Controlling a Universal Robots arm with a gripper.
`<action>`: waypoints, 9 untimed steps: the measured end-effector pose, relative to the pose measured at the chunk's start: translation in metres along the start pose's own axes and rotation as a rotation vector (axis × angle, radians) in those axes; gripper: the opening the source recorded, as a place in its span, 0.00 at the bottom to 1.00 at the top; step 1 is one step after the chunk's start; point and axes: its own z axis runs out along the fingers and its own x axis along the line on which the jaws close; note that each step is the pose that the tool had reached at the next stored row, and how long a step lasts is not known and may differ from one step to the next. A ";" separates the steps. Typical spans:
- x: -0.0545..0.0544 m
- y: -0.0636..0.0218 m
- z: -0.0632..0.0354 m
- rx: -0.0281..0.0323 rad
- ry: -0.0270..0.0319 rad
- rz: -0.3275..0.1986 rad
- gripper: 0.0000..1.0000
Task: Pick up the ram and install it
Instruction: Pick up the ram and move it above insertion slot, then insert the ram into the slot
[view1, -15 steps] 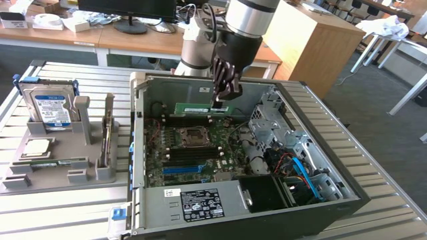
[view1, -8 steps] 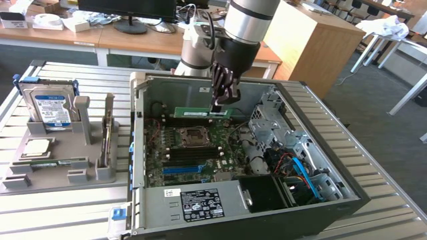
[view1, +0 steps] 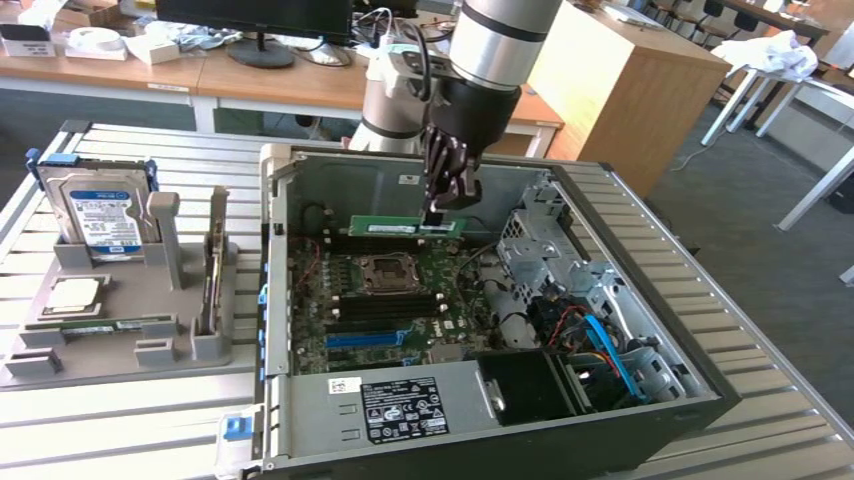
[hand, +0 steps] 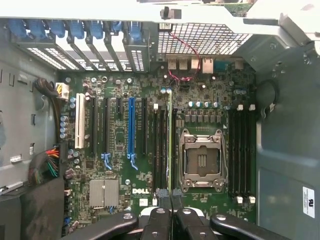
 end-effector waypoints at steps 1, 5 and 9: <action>0.000 -0.0007 0.0001 0.0000 0.0000 0.000 0.12; 0.000 -0.0028 0.0001 0.0000 0.0001 0.000 0.12; 0.000 -0.0034 0.0000 0.0000 0.0000 0.000 0.12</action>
